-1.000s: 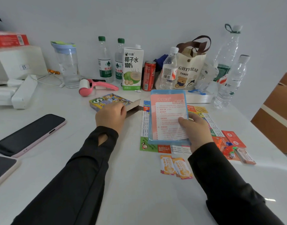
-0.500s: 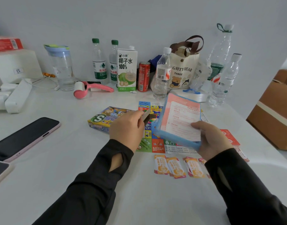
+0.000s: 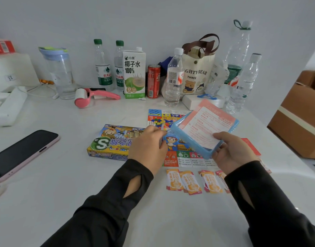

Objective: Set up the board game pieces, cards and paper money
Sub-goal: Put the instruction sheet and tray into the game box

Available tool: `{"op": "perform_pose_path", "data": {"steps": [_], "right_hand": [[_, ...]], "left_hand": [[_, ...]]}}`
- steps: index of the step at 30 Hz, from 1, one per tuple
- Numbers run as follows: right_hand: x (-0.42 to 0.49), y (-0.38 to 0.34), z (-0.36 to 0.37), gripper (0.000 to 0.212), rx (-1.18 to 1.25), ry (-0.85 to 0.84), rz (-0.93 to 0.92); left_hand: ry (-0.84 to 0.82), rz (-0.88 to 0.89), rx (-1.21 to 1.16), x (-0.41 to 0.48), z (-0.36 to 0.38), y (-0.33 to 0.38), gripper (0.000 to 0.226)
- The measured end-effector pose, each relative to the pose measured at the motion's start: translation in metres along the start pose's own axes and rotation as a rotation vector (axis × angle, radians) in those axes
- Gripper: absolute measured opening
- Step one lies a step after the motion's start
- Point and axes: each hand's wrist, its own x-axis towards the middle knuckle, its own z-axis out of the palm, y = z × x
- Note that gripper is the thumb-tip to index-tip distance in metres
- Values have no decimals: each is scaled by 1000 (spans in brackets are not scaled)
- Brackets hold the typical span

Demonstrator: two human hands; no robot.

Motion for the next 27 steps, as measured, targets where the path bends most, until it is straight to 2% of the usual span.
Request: {"op": "perform_pose_path", "data": {"steps": [3, 5, 6, 8, 10, 11, 13, 16, 21, 25, 27], "right_hand": [[0, 3, 1, 37, 6, 2, -7], [-1, 5, 3, 36, 21, 4, -20], [-2, 5, 5, 33, 28, -1, -36], [-4, 9, 8, 25, 46, -24, -71], [-7, 12, 11, 24, 62, -49, -101], [-9, 15, 13, 25, 48, -57, -111], [-12, 19, 15, 28, -15, -72, -124], [-17, 26, 19, 31, -116, -102, -136], [-18, 30, 23, 34, -179, -99, -88], [-17, 15, 20, 32, -157, -5, -122], [-14, 4, 15, 47, -249, 72, -180]], "left_hand": [[51, 13, 6, -2, -3, 3, 34], [158, 10, -132, -2, -8, 9, 32], [160, -26, -241, -2, -11, 13, 34], [25, -176, -509, -2, -18, 24, 32], [-119, -358, -794, -1, -21, 34, 17], [-151, -420, -861, 0, -19, 35, 19], [-152, -490, -889, 0, -14, 36, 32], [-82, -547, -916, -2, -6, 30, 38], [-9, -571, -889, -1, -8, 23, 23], [-6, -542, -886, 2, -13, 20, 15], [4, -498, -857, 4, -15, 18, 18]]}}
